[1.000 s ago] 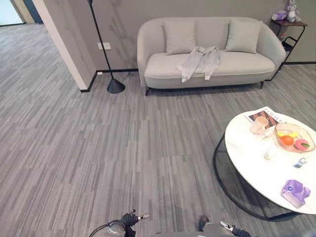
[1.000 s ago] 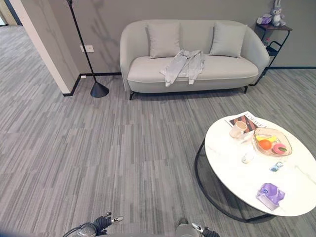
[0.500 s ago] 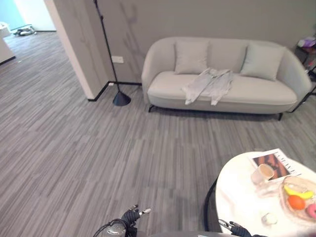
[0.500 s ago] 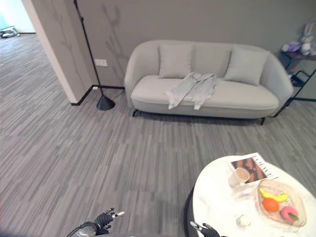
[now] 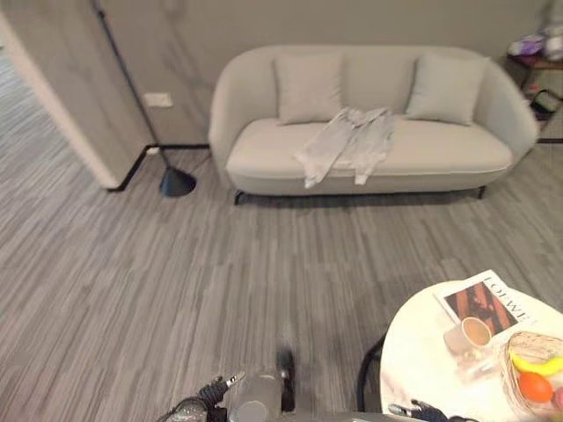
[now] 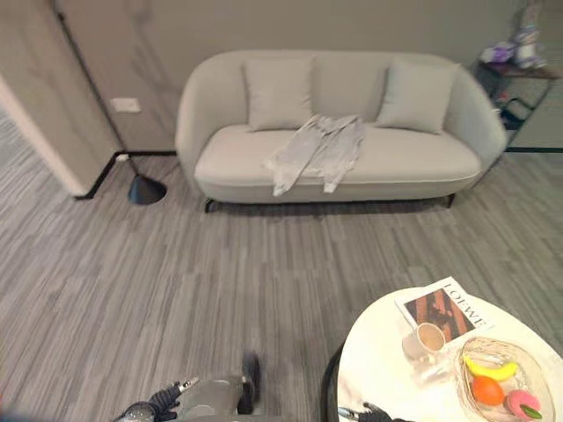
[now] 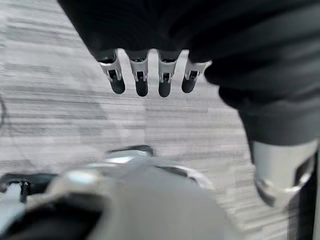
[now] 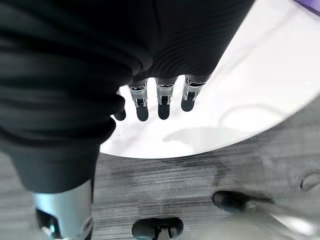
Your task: Hang the clothes on the sofa on the clothes rack.
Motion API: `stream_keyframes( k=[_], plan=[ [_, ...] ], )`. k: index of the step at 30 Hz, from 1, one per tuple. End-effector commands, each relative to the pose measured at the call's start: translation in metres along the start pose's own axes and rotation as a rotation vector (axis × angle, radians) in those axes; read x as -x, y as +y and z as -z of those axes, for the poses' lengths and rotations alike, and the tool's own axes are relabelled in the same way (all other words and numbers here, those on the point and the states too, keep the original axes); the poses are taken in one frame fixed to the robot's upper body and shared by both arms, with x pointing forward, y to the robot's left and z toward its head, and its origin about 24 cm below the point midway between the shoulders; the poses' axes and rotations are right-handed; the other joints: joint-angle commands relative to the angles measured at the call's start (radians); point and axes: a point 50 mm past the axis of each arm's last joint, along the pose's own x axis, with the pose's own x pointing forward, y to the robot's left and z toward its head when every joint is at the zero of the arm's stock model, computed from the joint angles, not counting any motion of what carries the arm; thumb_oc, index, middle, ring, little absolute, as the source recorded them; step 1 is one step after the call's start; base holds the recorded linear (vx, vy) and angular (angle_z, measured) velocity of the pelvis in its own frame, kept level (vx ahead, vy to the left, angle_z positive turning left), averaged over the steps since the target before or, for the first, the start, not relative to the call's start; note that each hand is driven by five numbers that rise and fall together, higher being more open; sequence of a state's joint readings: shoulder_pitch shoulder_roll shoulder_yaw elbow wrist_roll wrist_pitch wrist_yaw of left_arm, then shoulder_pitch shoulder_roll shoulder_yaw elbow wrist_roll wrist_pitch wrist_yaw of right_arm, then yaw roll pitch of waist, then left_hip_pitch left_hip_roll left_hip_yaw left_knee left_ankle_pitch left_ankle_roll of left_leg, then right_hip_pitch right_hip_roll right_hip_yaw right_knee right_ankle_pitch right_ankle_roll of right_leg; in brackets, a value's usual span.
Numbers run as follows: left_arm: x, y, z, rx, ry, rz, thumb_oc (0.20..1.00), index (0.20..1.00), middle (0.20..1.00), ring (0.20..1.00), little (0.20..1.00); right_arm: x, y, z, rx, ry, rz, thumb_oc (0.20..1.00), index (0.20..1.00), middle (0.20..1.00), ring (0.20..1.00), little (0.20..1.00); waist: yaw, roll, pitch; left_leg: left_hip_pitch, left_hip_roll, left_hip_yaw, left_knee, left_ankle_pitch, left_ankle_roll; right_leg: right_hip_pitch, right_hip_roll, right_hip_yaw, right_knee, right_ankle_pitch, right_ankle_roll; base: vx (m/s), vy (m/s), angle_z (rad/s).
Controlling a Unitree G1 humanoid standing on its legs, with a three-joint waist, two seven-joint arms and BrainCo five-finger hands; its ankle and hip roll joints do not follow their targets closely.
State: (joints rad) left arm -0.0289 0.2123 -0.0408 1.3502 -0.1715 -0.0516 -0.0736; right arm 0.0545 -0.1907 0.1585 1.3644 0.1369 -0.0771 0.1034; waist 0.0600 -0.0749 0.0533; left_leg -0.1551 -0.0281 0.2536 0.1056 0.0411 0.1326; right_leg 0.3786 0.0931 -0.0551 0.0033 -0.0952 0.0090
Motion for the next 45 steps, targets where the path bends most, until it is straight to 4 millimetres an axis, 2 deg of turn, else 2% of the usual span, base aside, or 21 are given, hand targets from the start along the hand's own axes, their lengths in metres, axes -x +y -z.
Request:
stream_keyframes(
  k=[1,7,12,14,17,21,25,27,28,30,31,32,34,35,36,38,40,41,43,44,45],
  plan=[
    [-0.001,-0.016,-0.006,-0.157,-0.046,0.058,1.0,1.0,1.0,1.0,1.0,0.0,-0.007,-0.017,0.0,-0.082,0.007,1.0,1.0,1.0,1.0,1.0,0.044,0.047,-0.077,0.079,0.059,-0.068,-0.193,0.041,-0.197,-0.117,-0.192,-0.019,0.077,0.241,0.006,0.54,0.318,0.06],
    [-0.001,-0.015,-0.012,-0.163,-0.064,0.048,1.0,1.0,1.0,1.0,1.0,0.0,-0.011,-0.035,0.02,-0.136,0.011,1.0,1.0,1.0,1.0,1.0,0.01,0.122,-0.007,0.253,0.075,-0.061,-0.193,0.009,-0.19,-0.252,-0.22,-0.104,0.396,0.191,-0.004,0.28,0.16,0.16],
    [-0.001,-0.017,-0.025,-0.167,-0.115,0.047,1.0,1.0,1.0,1.0,1.0,0.0,-0.013,-0.036,0.023,-0.137,0.018,1.0,1.0,1.0,1.0,1.0,-0.019,0.125,0.018,0.299,0.054,-0.086,-0.193,-0.007,-0.199,-0.343,-0.227,-0.16,0.154,0.181,0.013,0.25,-0.024,0.2],
    [-0.002,-0.017,-0.029,-0.182,-0.125,0.043,1.0,1.0,1.0,1.0,1.0,0.0,-0.013,-0.033,0.004,-0.128,0.024,1.0,1.0,1.0,1.0,1.0,-0.075,0.139,0.049,0.354,0.065,-0.117,-0.193,-0.04,-0.201,-0.51,-0.217,-0.163,-0.091,0.183,0.024,0.39,-0.119,-0.16],
    [-0.002,-0.017,-0.028,-0.183,-0.117,0.039,1.0,1.0,1.0,1.0,1.0,0.0,-0.012,-0.034,0.008,-0.123,0.021,1.0,1.0,1.0,1.0,1.0,-0.089,0.153,0.064,0.383,0.092,-0.106,-0.193,-0.053,-0.211,-0.59,-0.227,-0.194,-0.091,0.165,0.029,0.32,-0.163,0.11],
    [-0.003,-0.024,-0.029,-0.223,-0.116,0.056,1.0,1.0,1.0,1.0,1.0,0.001,-0.014,-0.017,0.03,-0.065,0.03,1.0,1.0,1.0,1.0,1.0,-0.117,0.132,0.041,0.424,0.107,-0.116,-0.193,-0.051,-0.208,-0.571,-0.206,-0.211,-0.091,0.183,0.032,0.31,-0.229,0.46],
    [-0.002,-0.032,-0.025,-0.226,-0.118,0.085,1.0,1.0,1.0,1.0,1.0,0.004,-0.027,-0.003,0.021,-0.03,0.072,1.0,1.0,1.0,1.0,1.0,-0.131,0.136,0.004,0.475,0.168,-0.113,-0.193,0.018,-0.203,-0.523,-0.175,-0.196,-0.091,0.219,0.055,0.34,-0.32,0.66],
    [-0.001,-0.035,-0.023,-0.226,-0.124,0.103,1.0,1.0,1.0,1.0,1.0,0.006,-0.034,-0.001,0.034,-0.031,0.091,1.0,1.0,1.0,1.0,1.0,-0.134,0.116,-0.025,0.47,0.207,-0.097,-0.089,0.066,-0.196,-0.477,-0.166,-0.187,-0.091,0.223,0.052,0.34,-0.393,0.13],
    [-0.001,-0.037,-0.025,-0.224,-0.131,0.113,1.0,1.0,1.0,1.0,1.0,0.007,-0.038,-0.002,0.038,-0.035,0.101,1.0,1.0,1.0,1.0,1.0,-0.13,0.107,-0.027,0.443,0.226,-0.095,-0.003,0.058,-0.19,-0.45,-0.164,-0.183,-0.091,0.214,0.046,0.31,-0.391,-0.14],
    [-0.001,-0.036,-0.027,-0.215,-0.14,0.117,1.0,1.0,1.0,1.0,1.0,0.008,-0.044,-0.008,0.039,-0.061,0.121,1.0,1.0,1.0,1.0,1.0,-0.113,0.055,-0.014,0.329,0.248,-0.11,0.289,0.029,-0.17,-0.397,-0.185,-0.165,-0.091,0.215,0.03,0.24,-0.376,-0.08],
    [-0.001,-0.036,-0.027,-0.215,-0.14,0.117,1.0,1.0,1.0,1.0,1.0,0.008,-0.044,-0.008,0.038,-0.061,0.121,1.0,1.0,1.0,1.0,1.0,-0.117,0.059,-0.015,0.317,0.254,-0.116,0.306,0.021,-0.17,-0.398,-0.182,-0.17,-0.091,0.215,0.03,0.19,-0.425,-0.17],
    [-0.001,-0.033,-0.03,-0.213,-0.149,0.107,1.0,1.0,1.0,1.0,1.0,0.008,-0.049,-0.017,0.037,-0.088,0.137,1.0,1.0,1.0,1.0,1.0,-0.086,0.016,0.025,0.201,0.233,-0.137,0.535,-0.018,-0.16,-0.342,-0.198,-0.152,-0.091,0.215,0.015,0.16,-0.335,-0.11],
    [-0.001,-0.031,-0.033,-0.208,-0.155,0.102,1.0,1.0,1.0,1.0,1.0,0.008,-0.05,-0.024,0.046,-0.104,0.142,1.0,1.0,1.0,1.0,1.0,-0.059,0.02,0.053,0.095,0.203,-0.147,0.59,-0.046,-0.161,-0.297,-0.165,-0.132,-0.091,0.189,0.007,0.24,-0.311,-0.06],
    [-0.001,-0.028,-0.037,-0.198,-0.166,0.095,1.0,1.0,1.0,1.0,1.0,0.008,-0.048,-0.027,0.043,-0.117,0.134,1.0,1.0,1.0,1.0,1.0,-0.036,0.014,0.061,0.008,0.168,-0.132,0.489,-0.047,-0.173,-0.274,-0.143,-0.111,-0.091,0.179,0.004,0.2,-0.153,-0.22],
    [-0.001,-0.028,-0.036,-0.198,-0.166,0.095,1.0,1.0,1.0,1.0,1.0,0.008,-0.048,-0.027,0.043,-0.116,0.135,1.0,1.0,1.0,1.0,1.0,-0.032,0.017,0.066,0.015,0.171,-0.13,0.491,-0.051,-0.174,-0.268,-0.14,-0.108,-0.091,0.178,0.004,0.25,-0.123,-0.38],
    [-0.001,-0.025,-0.036,-0.197,-0.167,0.09,1.0,1.0,1.0,1.0,1.0,0.007,-0.047,-0.028,0.043,-0.123,0.131,1.0,1.0,1.0,1.0,1.0,-0.011,0.029,0.073,0.016,0.133,-0.108,0.295,-0.026,-0.181,-0.247,-0.113,-0.088,-0.091,0.179,0.005,0.24,-0.031,-0.84],
    [0.0,-0.023,-0.037,-0.2,-0.168,0.086,1.0,1.0,1.0,1.0,1.0,0.006,-0.043,-0.03,0.051,-0.127,0.12,1.0,1.0,1.0,1.0,1.0,0.031,0.051,0.083,-0.011,0.07,-0.076,-0.014,0.026,-0.188,-0.206,-0.076,-0.063,-0.091,0.174,0.006,0.36,-0.018,-0.57],
    [-0.001,-0.02,-0.039,-0.211,-0.166,0.077,1.0,1.0,1.0,1.0,1.0,0.006,-0.042,-0.035,0.06,-0.134,0.115,1.0,1.0,1.0,1.0,1.0,0.055,0.055,0.098,-0.102,0.055,-0.022,-0.141,0.026,-0.193,-0.179,-0.065,-0.058,-0.091,0.167,0.011,0.39,-0.009,0.1],
    [-0.001,-0.02,-0.04,-0.208,-0.166,0.079,1.0,1.0,1.0,1.0,1.0,0.005,-0.039,-0.036,0.064,-0.134,0.108,1.0,1.0,1.0,1.0,1.0,0.06,0.058,0.103,-0.093,0.053,-0.019,-0.153,0.037,-0.208,-0.166,-0.068,-0.056,-0.091,0.168,0.012,0.34,0.023,0.16],
    [-0.001,-0.016,-0.033,-0.184,-0.138,0.063,1.0,1.0,1.0,1.0,1.0,0.004,-0.035,-0.04,0.085,-0.134,0.09,1.0,1.0,1.0,1.0,1.0,0.073,0.087,0.056,0.008,0.032,-0.081,-0.193,0.066,-0.195,-0.149,-0.049,-0.03,-0.091,0.166,0.006,0.4,0.08,-0.39],
    [-0.001,-0.016,-0.028,-0.18,-0.123,0.063,1.0,1.0,1.0,1.0,1.0,0.003,-0.032,-0.041,0.097,-0.132,0.081,1.0,1.0,1.0,1.0,1.0,0.078,0.084,0.032,0.02,0.024,-0.094,-0.193,0.072,-0.194,-0.145,-0.061,-0.025,-0.091,0.189,0.006,0.4,0.081,-0.66]
  ],
)
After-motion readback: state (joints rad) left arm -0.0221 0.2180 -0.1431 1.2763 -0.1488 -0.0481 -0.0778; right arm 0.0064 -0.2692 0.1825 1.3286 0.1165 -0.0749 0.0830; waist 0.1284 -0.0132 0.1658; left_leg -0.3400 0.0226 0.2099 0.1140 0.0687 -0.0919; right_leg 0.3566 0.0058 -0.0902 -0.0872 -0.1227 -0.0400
